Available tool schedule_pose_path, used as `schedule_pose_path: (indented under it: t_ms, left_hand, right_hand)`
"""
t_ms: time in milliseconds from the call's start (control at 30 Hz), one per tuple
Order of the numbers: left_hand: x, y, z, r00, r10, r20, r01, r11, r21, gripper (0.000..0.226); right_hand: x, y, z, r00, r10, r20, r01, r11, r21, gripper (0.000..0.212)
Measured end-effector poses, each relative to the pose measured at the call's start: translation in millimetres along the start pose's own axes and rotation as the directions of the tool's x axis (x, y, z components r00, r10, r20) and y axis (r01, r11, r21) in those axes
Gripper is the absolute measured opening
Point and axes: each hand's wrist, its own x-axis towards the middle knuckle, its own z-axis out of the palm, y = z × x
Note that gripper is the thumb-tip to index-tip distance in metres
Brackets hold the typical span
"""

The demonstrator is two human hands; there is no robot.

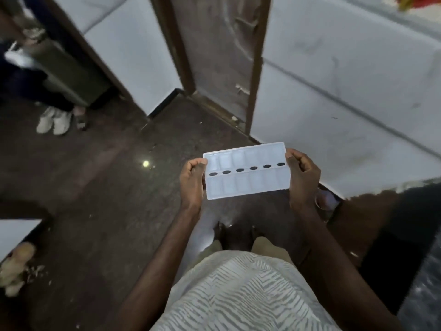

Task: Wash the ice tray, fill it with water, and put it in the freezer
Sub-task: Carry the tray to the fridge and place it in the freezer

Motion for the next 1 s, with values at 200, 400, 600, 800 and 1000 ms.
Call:
schedule_pose_path:
  t_ms: [200,400,600,800,1000]
  left_hand:
    - [-15.0,-18.8,-41.6,0.945,-0.015,-0.326,-0.025,0.993,-0.117,0.021]
    - [-46.5,-46.3,-71.0,0.794,-0.066,-0.605,-0.074,0.976,-0.204,0.018]
    - [-83.6,-73.1,-83.8,0.596,-0.162,-0.786,-0.146,0.941,-0.304,0.017]
    - [-135.6,-100.8,-89.3,0.352,-0.269,-0.897,-0.214,0.909,-0.357,0.008]
    - [-184.6,-117.1,-97.0,0.114,-0.370,-0.922,-0.292,0.875,-0.387,0.005]
  right_hand:
    - [14.0,-10.5,63.2,0.941,-0.039,0.336,0.085,0.989,-0.122,0.016]
    - [8.5,-21.8,123.5,0.758,-0.034,0.651,0.193,0.966,-0.174,0.020]
    - [-19.1,-23.0,169.3,0.528,-0.047,0.848,0.294,0.947,-0.130,0.017]
    - [-68.6,-9.5,201.7,0.264,-0.002,0.965,0.357,0.929,-0.095,0.016]
    - [-126.8,6.2,217.1,0.024,0.085,0.996,0.431,0.898,-0.087,0.015]
